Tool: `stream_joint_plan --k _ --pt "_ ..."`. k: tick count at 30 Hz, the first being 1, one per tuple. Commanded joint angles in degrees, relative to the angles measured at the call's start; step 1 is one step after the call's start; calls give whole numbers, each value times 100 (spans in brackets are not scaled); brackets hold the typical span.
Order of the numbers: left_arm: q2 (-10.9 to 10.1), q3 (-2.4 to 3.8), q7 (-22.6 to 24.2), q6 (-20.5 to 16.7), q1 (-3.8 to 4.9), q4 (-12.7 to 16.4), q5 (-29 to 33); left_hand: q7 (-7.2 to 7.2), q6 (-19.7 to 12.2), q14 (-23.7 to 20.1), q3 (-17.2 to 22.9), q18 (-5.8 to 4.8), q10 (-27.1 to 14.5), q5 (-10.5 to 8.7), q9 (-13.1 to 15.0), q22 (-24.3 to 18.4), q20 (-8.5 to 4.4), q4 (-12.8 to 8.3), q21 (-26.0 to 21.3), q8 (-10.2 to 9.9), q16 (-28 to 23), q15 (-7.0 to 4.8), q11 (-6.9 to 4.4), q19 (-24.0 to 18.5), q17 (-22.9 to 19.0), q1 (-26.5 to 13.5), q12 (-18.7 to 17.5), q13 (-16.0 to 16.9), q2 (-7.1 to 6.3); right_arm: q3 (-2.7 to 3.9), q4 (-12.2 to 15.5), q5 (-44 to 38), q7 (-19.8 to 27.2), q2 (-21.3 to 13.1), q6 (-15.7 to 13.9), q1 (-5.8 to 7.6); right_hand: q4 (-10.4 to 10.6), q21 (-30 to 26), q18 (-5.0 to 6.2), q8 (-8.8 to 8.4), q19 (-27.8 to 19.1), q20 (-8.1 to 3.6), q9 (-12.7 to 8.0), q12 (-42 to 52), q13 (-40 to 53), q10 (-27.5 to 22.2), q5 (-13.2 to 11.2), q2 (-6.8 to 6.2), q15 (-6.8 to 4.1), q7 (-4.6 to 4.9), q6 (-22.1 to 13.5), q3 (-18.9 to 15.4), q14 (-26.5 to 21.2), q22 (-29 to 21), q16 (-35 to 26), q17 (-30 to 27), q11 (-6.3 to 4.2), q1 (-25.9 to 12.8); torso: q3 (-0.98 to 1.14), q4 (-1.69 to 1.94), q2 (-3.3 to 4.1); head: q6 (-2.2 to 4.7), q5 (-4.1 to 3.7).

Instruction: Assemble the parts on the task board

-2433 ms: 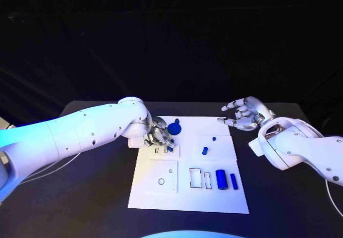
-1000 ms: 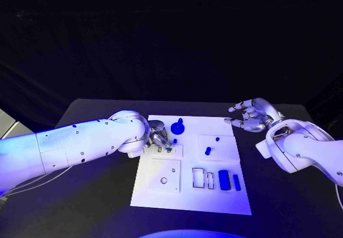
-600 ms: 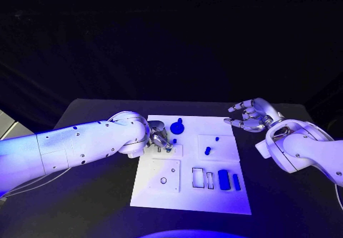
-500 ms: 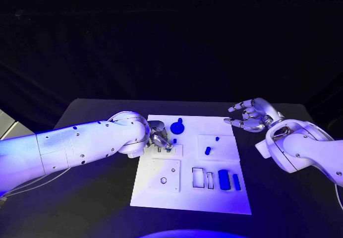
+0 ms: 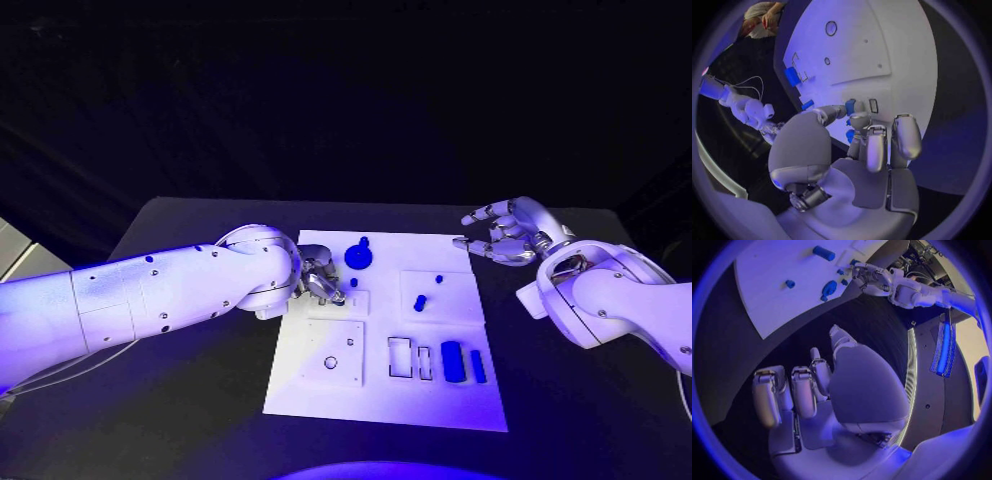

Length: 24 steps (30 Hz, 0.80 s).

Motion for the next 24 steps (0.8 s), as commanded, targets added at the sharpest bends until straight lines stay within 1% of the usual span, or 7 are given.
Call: stream_joint_plan --k 1,2,9,15,18,22,24 --pt "1 -17 9 193 -32 -10 -22 -8 37 517 1135 -99 40 26 -7 1 -12 -1148 18 11 24 -49 -2 44 1234 35 16 0 43 0 42 -35 60 -2 20 -9 -4 -16 -66 22 568 -54 -9 19 347 20 22 18 -55 -6 -38 17 499 1478 -22 1131 -16 -45 5 -3 4 5 4" --pt "-1 -16 8 197 -33 -17 -16 -8 37 517 1135 -99 40 26 -7 1 -12 -1148 18 11 24 -49 -2 44 1234 35 16 0 43 0 51 -35 59 -3 21 -10 -9 -22 -64 33 565 -56 -12 16 341 21 31 25 -57 -9 -35 26 499 1475 -24 1129 -19 -45 4 -1 5 -1 -7" --pt "11 -13 4 200 -34 -41 0 -8 37 517 1135 -99 40 26 -7 1 -12 -1148 18 11 24 -49 -2 44 1234 35 16 0 43 0 68 -36 55 -9 20 -11 -9 -22 -64 33 565 -56 -12 16 341 21 31 25 -57 -9 -35 26 499 1475 -24 1129 -19 -45 5 2 4 -21 -1" --pt "79 -11 -3 273 -34 -66 42 -8 37 517 1135 -99 40 26 -7 1 -12 -1148 18 11 24 -49 -2 44 1234 35 16 0 43 0 82 -36 53 -9 25 -12 -9 -22 -64 33 565 -56 -12 16 341 21 31 25 -57 -9 -35 26 499 1475 -24 1129 -19 -45 12 -6 3 -41 1" --pt "120 -12 -1 307 -34 -98 95 -9 44 522 1143 -101 53 29 -9 7 -14 -1152 21 8 30 -50 -3 47 1251 31 28 23 38 0 92 -36 54 -12 25 -12 -9 -22 -64 33 565 -56 -12 16 341 21 31 25 -57 -9 -35 26 499 1475 -24 1129 -19 -45 10 -9 5 -41 -11" --pt "168 -13 7 334 -34 -146 152 -10 62 527 1132 -103 96 25 -12 15 -16 -1143 24 4 36 -50 -3 50 1267 2 69 88 21 0 102 -36 55 -17 30 -12 -9 -22 -64 33 565 -56 -12 16 341 21 31 25 -57 -9 -35 26 499 1475 -24 1129 -19 -45 10 -13 3 -48 -19" --pt "192 -14 12 343 -34 -174 176 -30 114 535 1093 -107 188 6 -16 33 -20 -1105 29 4 48 -55 -16 58 1295 -59 146 210 19 0 108 -36 56 -22 34 -12 -11 -28 -63 38 562 -57 -14 7 332 16 33 26 -58 -9 -37 29 496 1473 -29 1120 -20 -46 10 -12 5 -55 -35"
